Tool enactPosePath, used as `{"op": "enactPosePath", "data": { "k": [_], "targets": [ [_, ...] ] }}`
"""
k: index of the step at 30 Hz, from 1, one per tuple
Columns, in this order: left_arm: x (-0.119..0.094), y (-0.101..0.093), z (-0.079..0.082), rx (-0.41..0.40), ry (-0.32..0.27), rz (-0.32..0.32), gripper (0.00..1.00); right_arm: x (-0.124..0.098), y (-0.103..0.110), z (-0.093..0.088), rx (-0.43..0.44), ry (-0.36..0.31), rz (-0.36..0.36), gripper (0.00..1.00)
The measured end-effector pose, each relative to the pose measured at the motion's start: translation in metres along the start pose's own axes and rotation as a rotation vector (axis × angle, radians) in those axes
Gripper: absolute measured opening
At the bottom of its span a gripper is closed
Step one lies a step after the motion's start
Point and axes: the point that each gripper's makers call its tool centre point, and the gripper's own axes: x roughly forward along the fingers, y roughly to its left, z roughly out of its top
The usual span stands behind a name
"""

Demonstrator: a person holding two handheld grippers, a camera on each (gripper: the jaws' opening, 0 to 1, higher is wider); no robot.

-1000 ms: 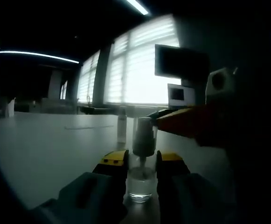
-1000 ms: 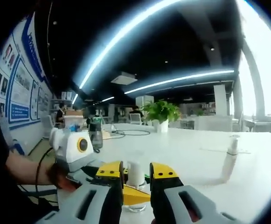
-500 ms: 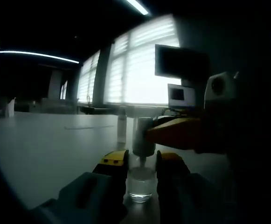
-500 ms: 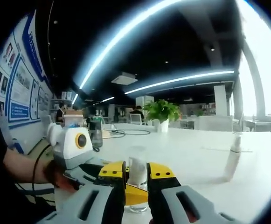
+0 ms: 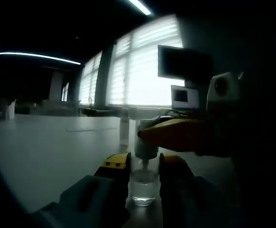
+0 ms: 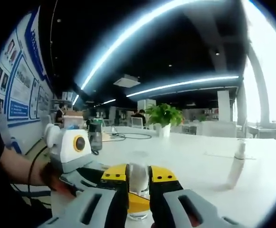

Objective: Clamp pump bottle remove cover press pump head put on cover

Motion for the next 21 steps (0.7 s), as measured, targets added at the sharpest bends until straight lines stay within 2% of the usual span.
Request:
{"op": "enactPosePath", "data": {
  "k": [6, 10, 13, 17, 21],
  "targets": [
    [0.0, 0.0, 0.0, 0.001, -0.001, -0.002, 0.15, 0.001, 0.002, 0.002, -0.045, -0.003, 0.007, 0.1],
    [0.0, -0.001, 0.0, 0.006, 0.0, -0.001, 0.15, 0.0, 0.002, 0.002, -0.031, 0.0, 0.009, 0.1],
    [0.0, -0.001, 0.0, 0.005, 0.001, 0.0, 0.15, 0.0, 0.001, 0.009, -0.004, -0.026, -0.002, 0.1],
    [0.0, -0.001, 0.001, 0.006, 0.001, 0.001, 0.15, 0.0, 0.002, 0.014, -0.008, -0.024, 0.004, 0.1],
    [0.0, -0.001, 0.001, 0.009, 0.002, 0.002, 0.15, 0.0, 0.001, 0.013, 0.002, -0.021, 0.005, 0.1]
  ]
}}
